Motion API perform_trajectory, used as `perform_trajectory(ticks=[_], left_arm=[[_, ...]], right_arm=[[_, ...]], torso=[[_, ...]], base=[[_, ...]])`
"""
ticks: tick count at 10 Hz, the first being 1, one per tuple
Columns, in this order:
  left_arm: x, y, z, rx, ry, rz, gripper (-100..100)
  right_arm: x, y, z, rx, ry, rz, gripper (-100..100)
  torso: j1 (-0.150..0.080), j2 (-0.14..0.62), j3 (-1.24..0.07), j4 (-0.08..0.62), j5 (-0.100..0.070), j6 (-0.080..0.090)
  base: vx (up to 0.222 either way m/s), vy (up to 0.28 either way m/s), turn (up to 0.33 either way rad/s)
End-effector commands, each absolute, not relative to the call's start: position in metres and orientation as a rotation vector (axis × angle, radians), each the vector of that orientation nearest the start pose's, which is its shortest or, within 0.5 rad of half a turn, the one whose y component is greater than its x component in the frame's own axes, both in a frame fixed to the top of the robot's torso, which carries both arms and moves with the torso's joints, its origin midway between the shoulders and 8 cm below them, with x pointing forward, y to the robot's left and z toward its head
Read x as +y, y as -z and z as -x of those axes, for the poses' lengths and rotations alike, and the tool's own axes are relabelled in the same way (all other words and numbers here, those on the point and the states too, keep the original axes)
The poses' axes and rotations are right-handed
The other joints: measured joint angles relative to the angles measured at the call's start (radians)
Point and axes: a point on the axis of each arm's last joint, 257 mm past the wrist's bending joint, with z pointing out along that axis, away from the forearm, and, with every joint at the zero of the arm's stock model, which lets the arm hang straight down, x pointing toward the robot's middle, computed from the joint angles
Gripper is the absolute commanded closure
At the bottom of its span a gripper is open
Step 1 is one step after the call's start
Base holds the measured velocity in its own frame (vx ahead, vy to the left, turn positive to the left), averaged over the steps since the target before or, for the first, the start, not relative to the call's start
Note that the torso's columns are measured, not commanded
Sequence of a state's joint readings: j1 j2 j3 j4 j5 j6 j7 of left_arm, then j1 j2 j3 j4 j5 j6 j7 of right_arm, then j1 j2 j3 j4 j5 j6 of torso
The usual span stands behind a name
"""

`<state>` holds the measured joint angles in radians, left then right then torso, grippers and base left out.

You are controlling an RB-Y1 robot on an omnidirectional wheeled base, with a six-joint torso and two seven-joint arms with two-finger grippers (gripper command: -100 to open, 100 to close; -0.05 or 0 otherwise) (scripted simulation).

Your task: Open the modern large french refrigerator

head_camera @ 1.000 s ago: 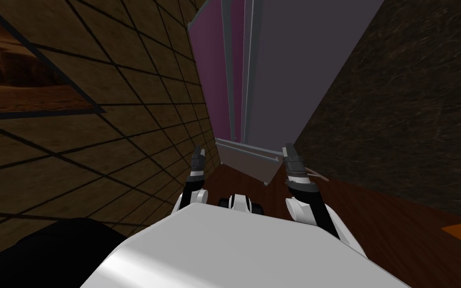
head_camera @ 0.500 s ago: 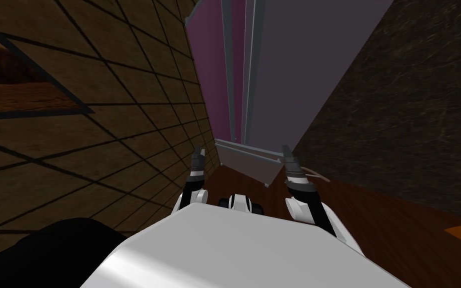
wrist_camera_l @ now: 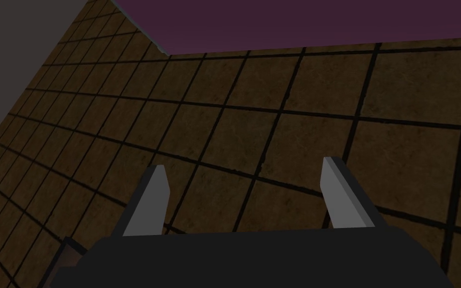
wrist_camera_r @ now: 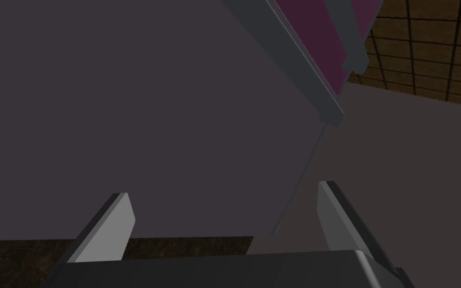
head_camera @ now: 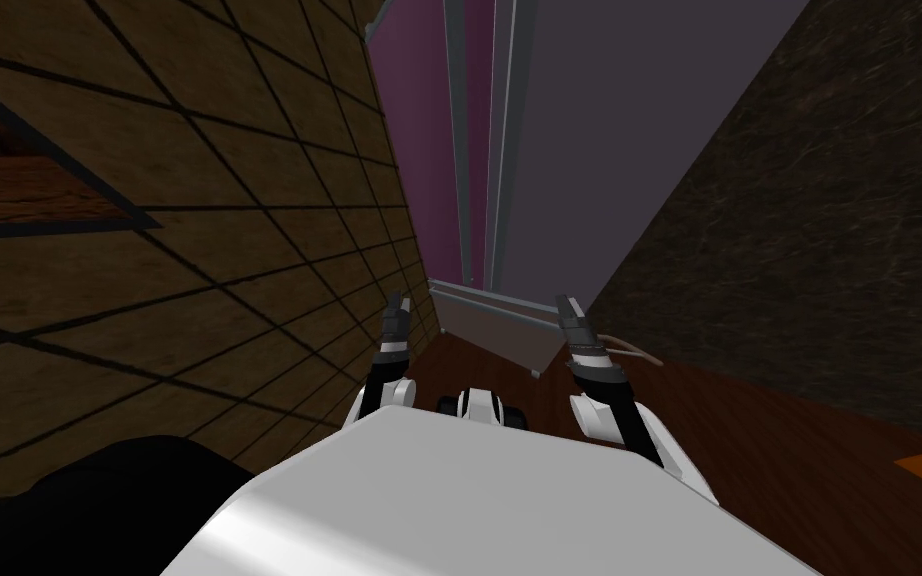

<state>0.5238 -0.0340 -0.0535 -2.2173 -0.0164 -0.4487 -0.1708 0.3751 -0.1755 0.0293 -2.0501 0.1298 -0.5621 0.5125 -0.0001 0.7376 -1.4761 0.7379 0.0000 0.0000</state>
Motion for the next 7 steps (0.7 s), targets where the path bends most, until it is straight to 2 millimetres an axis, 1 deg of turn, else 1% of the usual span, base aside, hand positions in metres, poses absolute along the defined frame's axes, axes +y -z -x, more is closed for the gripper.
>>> perform_trajectory(ticks=[1, 3, 4, 5, 6, 7], left_arm=[[0.268, 0.022, -0.364, 0.739, 1.15, 0.713, 0], [0.268, 0.022, -0.364, 0.739, 1.15, 0.713, 0], [0.268, 0.022, -0.364, 0.739, 1.15, 0.713, 0], [0.268, 0.022, -0.364, 0.739, 1.15, 0.713, 0], [0.268, 0.022, -0.364, 0.739, 1.15, 0.713, 0], [0.268, 0.022, -0.364, 0.739, 1.15, 0.713, 0]], right_arm=[[-0.237, 0.04, -0.392, 0.938, -0.713, -0.174, -100], [-0.237, 0.04, -0.392, 0.939, -0.676, -0.155, -100], [-0.238, 0.048, -0.395, 0.948, -0.634, -0.126, -100], [-0.238, 0.048, -0.395, 0.948, -0.61, -0.114, -100], [-0.239, 0.055, -0.398, 0.956, -0.576, -0.09, -100], [-0.239, 0.055, -0.398, 0.956, -0.55, -0.076, -100]], torso=[[0.0, 0.0, 0.0, 0.0, 0.0, 0.0], [0.0, 0.001, 0.0, 0.0, 0.0, 0.0], [-0.001, 0.002, 0.001, 0.001, 0.0, 0.0], [0.0, 0.001, 0.001, 0.0, 0.0, 0.0], [0.0, 0.0, 0.0, 0.0, 0.0, 0.0], [0.001, -0.001, -0.001, 0.0, 0.0, 0.0]], base=[[0.075, 0.034, -0.031], [0.042, 0.026, -0.006], [0.049, 0.023, -0.026], [0.055, 0.029, -0.018], [0.07, 0.04, -0.033], [0.068, 0.039, -0.017]])
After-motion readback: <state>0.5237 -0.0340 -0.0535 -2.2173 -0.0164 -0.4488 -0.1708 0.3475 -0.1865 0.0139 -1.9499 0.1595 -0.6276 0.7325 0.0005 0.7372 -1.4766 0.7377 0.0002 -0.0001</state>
